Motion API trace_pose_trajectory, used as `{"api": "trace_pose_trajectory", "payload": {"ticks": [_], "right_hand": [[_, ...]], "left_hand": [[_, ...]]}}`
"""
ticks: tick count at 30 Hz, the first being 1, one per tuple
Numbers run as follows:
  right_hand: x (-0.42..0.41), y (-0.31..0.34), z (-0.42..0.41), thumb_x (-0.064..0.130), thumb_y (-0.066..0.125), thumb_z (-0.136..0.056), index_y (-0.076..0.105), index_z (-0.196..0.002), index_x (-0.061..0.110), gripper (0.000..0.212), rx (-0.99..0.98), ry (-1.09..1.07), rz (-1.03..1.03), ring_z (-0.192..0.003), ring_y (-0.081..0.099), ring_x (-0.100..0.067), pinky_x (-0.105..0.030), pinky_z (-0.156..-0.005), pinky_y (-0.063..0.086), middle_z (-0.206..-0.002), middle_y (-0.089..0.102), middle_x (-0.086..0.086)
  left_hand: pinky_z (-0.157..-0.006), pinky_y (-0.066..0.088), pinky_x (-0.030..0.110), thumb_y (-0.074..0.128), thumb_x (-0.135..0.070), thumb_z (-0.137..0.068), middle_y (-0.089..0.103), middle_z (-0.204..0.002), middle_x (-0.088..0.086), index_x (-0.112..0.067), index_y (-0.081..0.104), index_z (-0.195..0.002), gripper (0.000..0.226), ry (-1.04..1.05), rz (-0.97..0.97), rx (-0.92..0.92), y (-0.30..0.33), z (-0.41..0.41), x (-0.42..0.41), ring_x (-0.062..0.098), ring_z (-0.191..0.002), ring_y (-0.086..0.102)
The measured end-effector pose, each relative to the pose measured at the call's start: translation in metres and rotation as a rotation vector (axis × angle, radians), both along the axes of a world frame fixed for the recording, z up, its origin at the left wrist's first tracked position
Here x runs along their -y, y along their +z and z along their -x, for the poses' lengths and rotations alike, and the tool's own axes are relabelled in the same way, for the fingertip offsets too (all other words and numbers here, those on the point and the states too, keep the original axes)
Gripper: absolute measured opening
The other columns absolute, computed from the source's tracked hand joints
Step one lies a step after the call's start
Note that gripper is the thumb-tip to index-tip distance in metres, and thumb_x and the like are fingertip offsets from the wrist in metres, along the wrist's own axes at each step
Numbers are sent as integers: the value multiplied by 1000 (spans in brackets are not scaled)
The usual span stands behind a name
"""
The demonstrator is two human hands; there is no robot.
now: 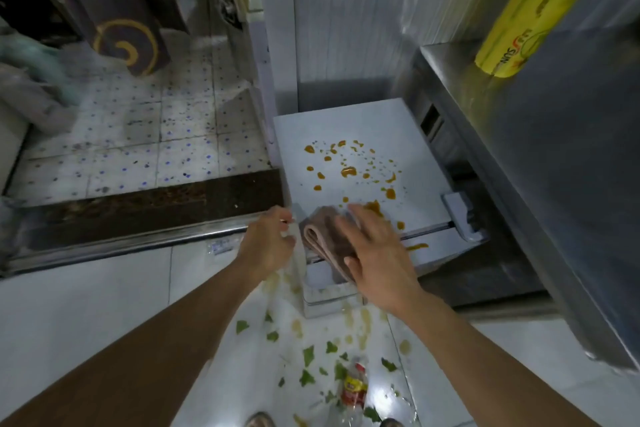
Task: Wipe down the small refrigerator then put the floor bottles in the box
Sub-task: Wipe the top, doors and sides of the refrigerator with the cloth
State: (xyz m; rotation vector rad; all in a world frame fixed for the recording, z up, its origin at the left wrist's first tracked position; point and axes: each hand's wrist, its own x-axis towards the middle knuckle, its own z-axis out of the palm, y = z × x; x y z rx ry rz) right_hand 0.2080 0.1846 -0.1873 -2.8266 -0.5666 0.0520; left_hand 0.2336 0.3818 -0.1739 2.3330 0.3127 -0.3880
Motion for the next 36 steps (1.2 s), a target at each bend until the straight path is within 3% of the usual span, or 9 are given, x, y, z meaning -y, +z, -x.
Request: {"api": "trace_pose_trajectory", "payload": {"ticks": [4,8,13,17,22,27,32,34,36], "right_hand": [[-27,-33,0,38,38,-95,0,-151,27,69,-105,176,114,-145,-14,-12,-36,-120,-6,-158,-10,8],[-6,-47,4,50,23,-96,3,-150,29,61,-54,176,115,-147,-3,-15,-40,-119,0,-158,-1,7],[75,-43,-25,63,-7,-89,-24,-144,33,65,-129,-93,201,-143,-25,-14,-41,-119,-9,-156,-23,6],[65,-40,-26,61,-1,-91,-16,-147,24,69,-143,-339,154,-145,-17,-19,-39,-116,-11,-157,-18,1],[10,-40,-4,36,21,-100,-16,-146,24,61,-151,-222,1,-142,-24,-12,-31,-115,-17,-158,-17,5],[-19,-28,13,14,42,-94,26,-149,21,57,-153,9,-129,-145,7,-16,-27,-116,9,-158,17,9],[-34,-31,31,2,63,-79,52,-135,17,58,-96,138,-193,-124,39,-20,-30,-96,47,-143,48,3],[-30,-33,19,10,65,-82,53,-134,19,54,-50,177,-154,-123,39,-18,-33,-92,48,-142,49,4],[-32,-34,-3,20,54,-92,41,-143,21,53,-34,187,-44,-136,31,-20,-39,-106,36,-150,37,5]], "left_hand": [[-85,46,28,61,-12,-86,61,-120,5,-17,49,-123,39,8,-53,-27,-11,6,-3,22,-109,58],[-92,48,34,62,-14,-85,61,-121,6,-17,47,-124,42,23,-95,-65,-21,8,3,25,-110,58],[-88,50,35,58,-15,-87,61,-121,7,-19,44,-133,48,93,6,-87,-29,4,23,27,-108,59],[-84,53,38,61,-10,-83,59,-120,9,-17,45,-132,52,159,3,-83,-34,2,34,29,-104,60],[-88,53,42,67,-5,-78,63,-112,9,-17,51,-128,54,237,177,-115,-34,5,27,30,-101,61],[-58,53,18,56,13,-81,64,-114,4,-19,60,-111,44,329,420,-126,-31,18,16,21,-86,66],[-61,45,19,49,17,-82,57,-116,-1,-16,55,-115,47,308,568,-164,-26,29,9,15,-101,56],[-56,47,9,48,17,-83,58,-116,1,-13,53,-121,49,301,590,-159,-27,26,6,14,-100,55],[-53,45,4,48,16,-85,60,-114,3,-14,51,-122,48,296,585,-161,-29,23,1,14,-96,58]]}}
